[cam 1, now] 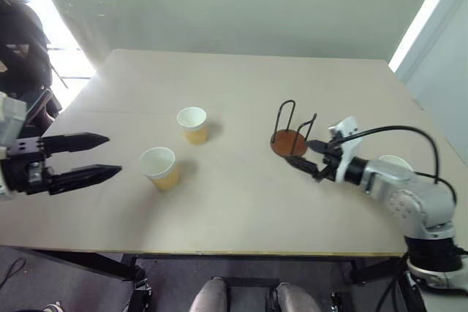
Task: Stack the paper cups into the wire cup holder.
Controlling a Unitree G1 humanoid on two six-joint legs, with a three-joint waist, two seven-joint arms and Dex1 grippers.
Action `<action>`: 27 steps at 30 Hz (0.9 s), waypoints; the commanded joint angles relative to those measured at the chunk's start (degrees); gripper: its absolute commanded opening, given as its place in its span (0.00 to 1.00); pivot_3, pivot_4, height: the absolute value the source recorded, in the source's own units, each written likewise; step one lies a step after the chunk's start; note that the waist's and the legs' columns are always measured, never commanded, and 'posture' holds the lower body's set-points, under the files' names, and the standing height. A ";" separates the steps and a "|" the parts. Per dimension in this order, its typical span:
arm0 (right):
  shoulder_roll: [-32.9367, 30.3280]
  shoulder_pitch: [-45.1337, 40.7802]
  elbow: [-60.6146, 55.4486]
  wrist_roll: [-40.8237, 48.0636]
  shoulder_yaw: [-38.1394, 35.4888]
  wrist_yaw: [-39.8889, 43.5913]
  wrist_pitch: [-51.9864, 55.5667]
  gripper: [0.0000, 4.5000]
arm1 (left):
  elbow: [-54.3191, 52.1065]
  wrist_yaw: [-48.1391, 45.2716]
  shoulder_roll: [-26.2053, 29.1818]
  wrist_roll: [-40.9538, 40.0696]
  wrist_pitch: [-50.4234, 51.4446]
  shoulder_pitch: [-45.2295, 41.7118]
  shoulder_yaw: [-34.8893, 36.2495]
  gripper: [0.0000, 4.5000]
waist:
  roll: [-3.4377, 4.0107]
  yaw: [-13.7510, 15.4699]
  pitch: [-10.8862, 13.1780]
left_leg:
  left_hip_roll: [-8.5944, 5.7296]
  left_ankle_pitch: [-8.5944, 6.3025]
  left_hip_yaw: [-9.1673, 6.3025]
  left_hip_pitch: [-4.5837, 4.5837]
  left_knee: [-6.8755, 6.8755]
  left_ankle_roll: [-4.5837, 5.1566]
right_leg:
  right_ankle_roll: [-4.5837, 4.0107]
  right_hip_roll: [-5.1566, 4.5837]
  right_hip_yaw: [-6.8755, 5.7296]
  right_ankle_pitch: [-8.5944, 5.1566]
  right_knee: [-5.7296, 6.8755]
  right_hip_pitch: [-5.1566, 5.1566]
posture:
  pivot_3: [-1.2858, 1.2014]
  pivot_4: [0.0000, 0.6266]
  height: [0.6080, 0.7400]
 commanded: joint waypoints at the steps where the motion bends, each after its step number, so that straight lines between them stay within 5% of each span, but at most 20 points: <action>1: 1.22 -1.14 0.67 -2.95 -0.26 -3.93 -0.75 1.00 | -2.69 2.26 -0.34 -2.58 1.29 -1.12 0.79 0.99 | 0.00 0.01 0.00 | 0.00 0.00 0.01 0.00 0.00 0.00 | 0.08 0.00 0.00 0.06 -0.01 -0.02 | 0.52 0.24 1.00; 19: 12.65 -5.60 14.93 -16.53 4.09 -10.24 -15.47 1.00 | -5.35 7.84 -2.90 -4.47 0.88 0.09 -0.13 0.99 | 0.02 -0.01 0.01 | 0.08 -0.06 0.01 -0.03 -0.04 -0.16 | -0.19 0.06 0.00 0.17 0.01 -0.18 | 0.52 0.24 1.00; 22: 13.53 -6.23 16.39 -17.20 3.92 -10.21 -16.46 0.87 | -5.85 8.20 -2.92 -4.69 1.02 0.65 0.51 1.00 | 0.02 0.02 0.01 | 0.08 -0.08 0.01 -0.07 -0.04 -0.18 | -0.21 0.05 0.00 0.17 0.00 -0.21 | 0.52 0.24 1.00; 27: 13.41 -6.47 17.20 -17.99 3.72 -9.53 -17.21 0.47 | -6.23 8.69 -2.89 -4.72 0.97 1.71 1.53 1.00 | 0.02 0.00 0.01 | 0.08 -0.10 0.01 -0.08 -0.04 -0.22 | -0.23 0.05 0.00 0.16 0.00 -0.22 | 0.52 0.24 1.00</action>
